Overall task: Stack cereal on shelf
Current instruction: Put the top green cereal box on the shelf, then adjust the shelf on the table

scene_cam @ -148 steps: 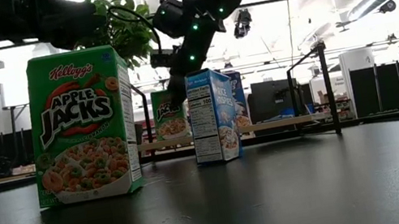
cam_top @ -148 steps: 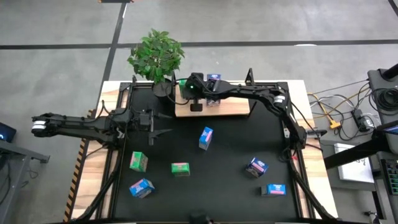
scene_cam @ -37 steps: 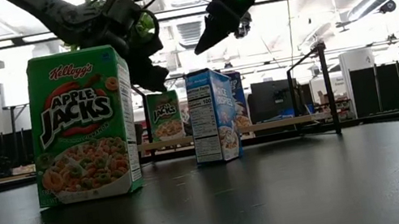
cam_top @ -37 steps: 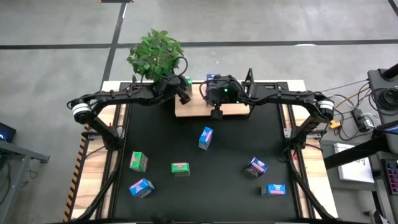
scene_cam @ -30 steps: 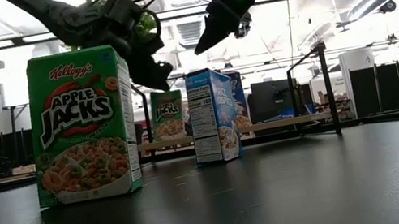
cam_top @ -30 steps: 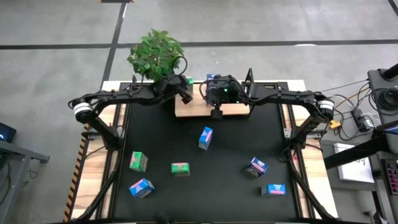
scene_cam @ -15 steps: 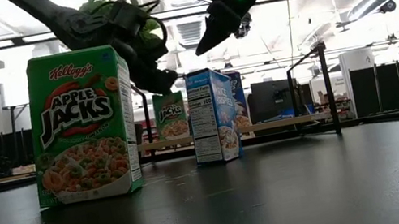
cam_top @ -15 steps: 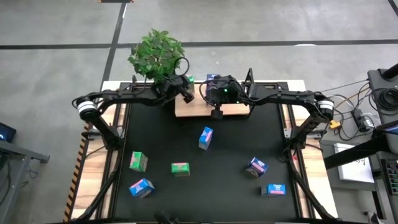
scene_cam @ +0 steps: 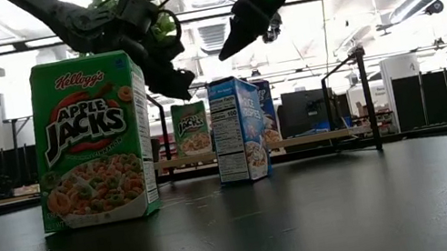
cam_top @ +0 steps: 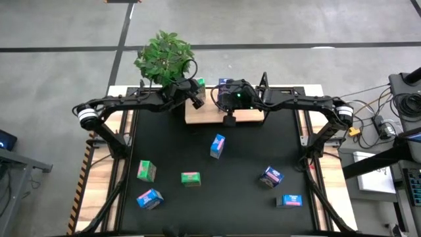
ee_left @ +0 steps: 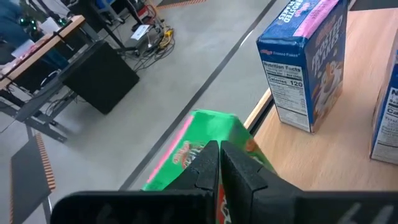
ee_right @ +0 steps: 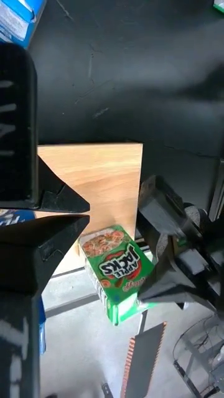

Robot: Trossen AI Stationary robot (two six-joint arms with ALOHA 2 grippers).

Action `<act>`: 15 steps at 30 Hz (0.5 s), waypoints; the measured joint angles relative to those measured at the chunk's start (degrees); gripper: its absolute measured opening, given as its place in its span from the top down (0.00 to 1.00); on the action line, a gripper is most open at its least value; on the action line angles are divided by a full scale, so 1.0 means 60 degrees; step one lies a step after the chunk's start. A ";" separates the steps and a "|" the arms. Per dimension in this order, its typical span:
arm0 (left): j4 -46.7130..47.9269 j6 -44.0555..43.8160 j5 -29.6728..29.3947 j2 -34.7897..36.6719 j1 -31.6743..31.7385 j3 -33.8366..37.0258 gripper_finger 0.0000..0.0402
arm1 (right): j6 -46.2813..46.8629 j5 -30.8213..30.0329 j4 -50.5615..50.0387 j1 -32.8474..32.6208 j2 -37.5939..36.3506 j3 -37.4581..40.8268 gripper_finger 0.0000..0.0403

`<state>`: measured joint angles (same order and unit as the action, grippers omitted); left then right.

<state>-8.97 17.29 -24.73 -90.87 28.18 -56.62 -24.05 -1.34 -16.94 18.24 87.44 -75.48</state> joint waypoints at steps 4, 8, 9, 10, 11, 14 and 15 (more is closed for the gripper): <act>-0.0012 0.0041 0.0000 0.0016 -0.0093 -0.0022 1.00 | 0.0007 -0.0044 -0.0480 0.0083 -0.0044 -0.0394 0.98; -0.0039 0.0197 -0.0004 0.0041 -0.0181 -0.0033 1.00 | 0.0008 -0.0051 -0.0859 0.0204 -0.0052 -0.0749 0.98; -0.0040 0.0204 -0.0004 0.0043 -0.0209 -0.0036 1.00 | 0.0007 -0.0055 -0.0964 0.0231 -0.0052 -0.0830 0.98; -0.0040 0.0209 -0.0006 0.0051 -0.0235 -0.0036 1.00 | 0.0011 -0.0055 -0.1062 0.0280 -0.0052 -0.0904 0.98; -0.0038 0.0221 -0.0009 0.0070 -0.0265 -0.0036 1.00 | 0.0007 -0.0053 -0.1133 0.0334 -0.0052 -0.0983 0.98; -0.0011 0.0283 -0.0011 0.0193 -0.0440 -0.0040 1.00 | 0.0044 -0.0022 -0.1252 0.0597 -0.0056 -0.1063 0.98; 0.0038 0.0286 -0.0011 0.0261 -0.0512 -0.0040 1.00 | 0.0087 -0.0022 -0.1327 0.0730 -0.0053 -0.1082 0.98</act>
<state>-8.74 19.00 -24.80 -89.31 25.11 -56.86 -23.53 -1.48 -24.90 22.62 87.12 -81.97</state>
